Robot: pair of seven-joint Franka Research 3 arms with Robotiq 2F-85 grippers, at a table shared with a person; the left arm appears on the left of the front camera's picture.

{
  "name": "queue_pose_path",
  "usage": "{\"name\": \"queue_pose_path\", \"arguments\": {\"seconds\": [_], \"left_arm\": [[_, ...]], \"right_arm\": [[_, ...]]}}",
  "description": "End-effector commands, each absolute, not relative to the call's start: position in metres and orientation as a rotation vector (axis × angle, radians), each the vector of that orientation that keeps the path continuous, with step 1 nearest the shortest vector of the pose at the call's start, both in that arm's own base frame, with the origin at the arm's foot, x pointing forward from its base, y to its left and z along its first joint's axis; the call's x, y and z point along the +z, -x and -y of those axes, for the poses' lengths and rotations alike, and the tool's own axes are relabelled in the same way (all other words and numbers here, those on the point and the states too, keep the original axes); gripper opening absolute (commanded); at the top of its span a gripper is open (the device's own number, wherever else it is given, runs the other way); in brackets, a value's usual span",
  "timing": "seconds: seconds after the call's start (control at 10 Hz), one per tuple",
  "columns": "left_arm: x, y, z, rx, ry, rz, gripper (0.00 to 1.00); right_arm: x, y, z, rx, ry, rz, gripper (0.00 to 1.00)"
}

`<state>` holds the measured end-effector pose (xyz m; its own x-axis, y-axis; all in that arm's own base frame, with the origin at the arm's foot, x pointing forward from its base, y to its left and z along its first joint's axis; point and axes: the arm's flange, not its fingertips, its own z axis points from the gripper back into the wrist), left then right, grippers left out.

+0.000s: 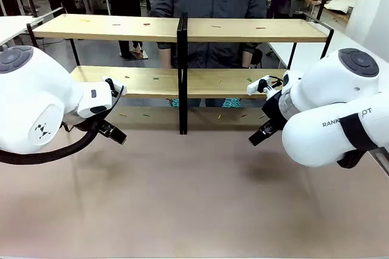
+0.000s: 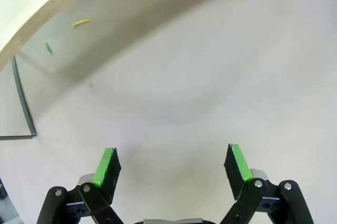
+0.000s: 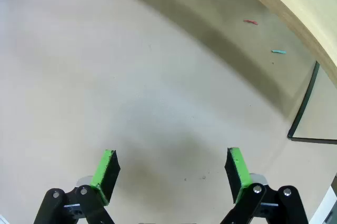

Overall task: Clean the shelves.
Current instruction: Pick up the Duster when the human hands it over.

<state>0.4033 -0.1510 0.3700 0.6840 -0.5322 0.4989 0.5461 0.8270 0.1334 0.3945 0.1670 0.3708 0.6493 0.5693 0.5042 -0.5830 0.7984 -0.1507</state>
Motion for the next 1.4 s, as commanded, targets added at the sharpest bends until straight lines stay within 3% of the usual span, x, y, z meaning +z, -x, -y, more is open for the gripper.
{"name": "queue_pose_path", "arguments": {"seconds": [0.0, 1.3], "left_arm": [[0.3701, -0.4033, 0.151, -0.604, 0.027, 0.551, 1.0], [0.3701, -0.4033, 0.151, -0.604, 0.027, 0.551, 1.0]], "right_arm": [[0.3709, -0.3945, -0.167, 0.655, -0.026, 0.564, 1.0], [0.3709, -0.3945, -0.167, 0.655, -0.026, 0.564, 1.0]]}}
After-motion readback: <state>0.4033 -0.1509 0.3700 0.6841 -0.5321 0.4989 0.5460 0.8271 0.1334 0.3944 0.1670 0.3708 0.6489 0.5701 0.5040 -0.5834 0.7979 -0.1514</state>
